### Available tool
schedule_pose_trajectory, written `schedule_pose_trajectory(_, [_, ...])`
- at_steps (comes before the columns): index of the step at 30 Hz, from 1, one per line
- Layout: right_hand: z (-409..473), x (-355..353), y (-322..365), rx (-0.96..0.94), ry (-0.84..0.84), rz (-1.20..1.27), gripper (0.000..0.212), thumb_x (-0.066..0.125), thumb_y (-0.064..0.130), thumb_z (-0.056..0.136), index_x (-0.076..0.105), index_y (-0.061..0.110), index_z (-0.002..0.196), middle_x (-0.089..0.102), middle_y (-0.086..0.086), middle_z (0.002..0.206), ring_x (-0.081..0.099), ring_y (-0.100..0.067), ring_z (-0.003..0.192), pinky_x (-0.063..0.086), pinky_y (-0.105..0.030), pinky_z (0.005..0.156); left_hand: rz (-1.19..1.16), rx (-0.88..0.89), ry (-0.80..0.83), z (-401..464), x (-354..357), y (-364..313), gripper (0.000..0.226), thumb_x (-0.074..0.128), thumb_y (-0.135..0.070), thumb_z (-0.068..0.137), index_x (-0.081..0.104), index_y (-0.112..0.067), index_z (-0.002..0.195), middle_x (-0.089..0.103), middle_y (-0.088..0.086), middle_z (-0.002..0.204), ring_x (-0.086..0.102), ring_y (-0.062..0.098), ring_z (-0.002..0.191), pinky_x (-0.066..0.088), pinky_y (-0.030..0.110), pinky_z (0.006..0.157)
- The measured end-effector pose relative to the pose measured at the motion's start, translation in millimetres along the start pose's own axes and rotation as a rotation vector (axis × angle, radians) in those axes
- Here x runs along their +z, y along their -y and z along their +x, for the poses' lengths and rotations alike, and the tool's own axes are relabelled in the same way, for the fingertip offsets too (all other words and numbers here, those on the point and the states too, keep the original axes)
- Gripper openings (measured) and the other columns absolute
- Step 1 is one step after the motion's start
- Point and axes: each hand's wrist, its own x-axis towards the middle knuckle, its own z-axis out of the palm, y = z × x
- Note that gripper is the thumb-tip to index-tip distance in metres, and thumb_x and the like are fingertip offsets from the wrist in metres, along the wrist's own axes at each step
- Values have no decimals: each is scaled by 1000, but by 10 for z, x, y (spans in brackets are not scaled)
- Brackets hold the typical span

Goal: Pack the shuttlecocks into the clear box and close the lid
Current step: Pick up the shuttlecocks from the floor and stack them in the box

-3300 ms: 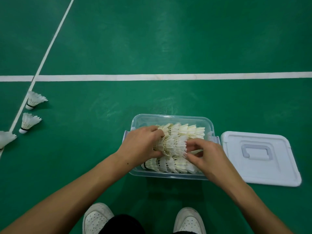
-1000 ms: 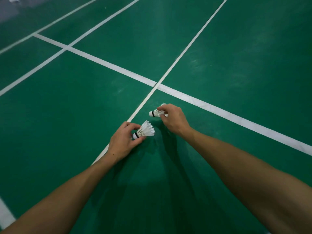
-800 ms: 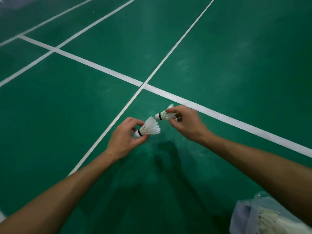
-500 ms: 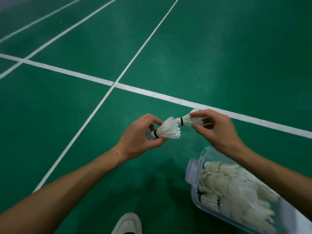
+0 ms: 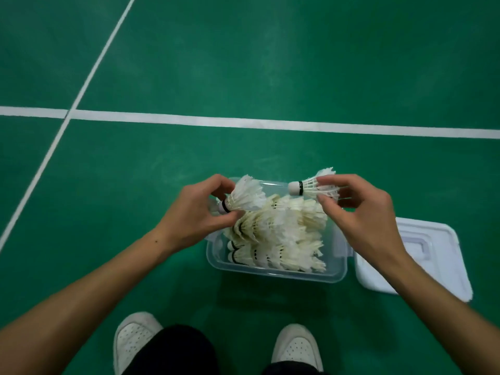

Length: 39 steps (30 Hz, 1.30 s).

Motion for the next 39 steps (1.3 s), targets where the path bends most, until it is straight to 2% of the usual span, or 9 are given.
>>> schedule_pose_trajectory(6, [-438, -117, -113, -5, -2, -149, 28, 79, 9, 90, 76, 21, 115, 73, 13, 103, 69, -11, 87, 58, -30, 79, 67, -5, 108, -61, 172, 35, 35, 87, -36, 83, 66, -27, 110, 74, -18, 98, 72, 5, 92, 60, 40, 80])
schedule_pose_trajectory(9, [-546, -26, -128, -10, 66, -191, 29, 81, 11, 88, 76, 23, 115, 71, 19, 104, 68, -7, 88, 59, -27, 78, 148, -8, 132, -79, 232, 28, 40, 74, -56, 81, 63, -33, 111, 74, -21, 98, 72, 3, 91, 60, 39, 76])
schedule_pose_trajectory(16, [-499, 359, -237, -4, 114, -258, 26, 83, 13, 88, 79, 26, 109, 75, 19, 103, 67, 4, 85, 62, -29, 79, 367, 35, 95, -8, 418, -71, 38, 80, -50, 84, 61, -34, 112, 77, -16, 99, 72, 16, 85, 57, 38, 69])
schedule_pose_trajectory(21, [-374, 451, -201, 119, 130, -125, 33, 81, 9, 87, 70, 30, 110, 70, 19, 91, 67, 0, 85, 52, -10, 75, 405, 7, 93, 49, 450, -117, 36, 77, -52, 88, 58, -34, 113, 76, -14, 99, 71, 19, 85, 58, 39, 70])
schedule_pose_trajectory(23, [-363, 402, -195, 228, 171, 23, 42, 84, 11, 87, 60, 33, 113, 69, 11, 89, 69, -8, 86, 55, -16, 77, 388, -5, 92, 22, 421, -119, 34, 78, -50, 87, 58, -34, 110, 76, -15, 97, 71, 18, 83, 58, 39, 69])
schedule_pose_trajectory(28, [-428, 335, -305, 342, 265, 250, 55, 86, 11, 87, 56, 39, 124, 71, -13, 92, 72, -28, 90, 61, -42, 88, 347, -24, 105, -59, 379, -127, 30, 79, -48, 86, 62, -32, 105, 74, -16, 95, 70, 14, 84, 58, 40, 71])
schedule_pose_trajectory(32, [-420, 215, -265, 342, 320, 253, 58, 84, 17, 89, 56, 41, 133, 71, 8, 91, 73, -11, 92, 58, -31, 96, 329, -12, 100, -52, 314, -190, 29, 79, -50, 86, 62, -34, 104, 73, -18, 96, 69, 12, 86, 57, 39, 70])
schedule_pose_trajectory(35, [-367, -11, -156, 306, 344, 200, 50, 83, 23, 89, 61, 43, 129, 76, 7, 109, 74, -13, 107, 59, -36, 100, 297, 13, 67, -18, 220, -278, 29, 81, -50, 86, 63, -36, 104, 68, -20, 91, 66, 11, 84, 56, 39, 68])
schedule_pose_trajectory(39, [-294, -211, 82, 161, 247, 141, 35, 82, 32, 89, 69, 33, 122, 76, 14, 114, 71, -12, 113, 60, -39, 96, 279, 83, 56, 97, 217, -469, 29, 74, -53, 86, 66, -38, 109, 68, -21, 94, 63, 9, 84, 57, 40, 68])
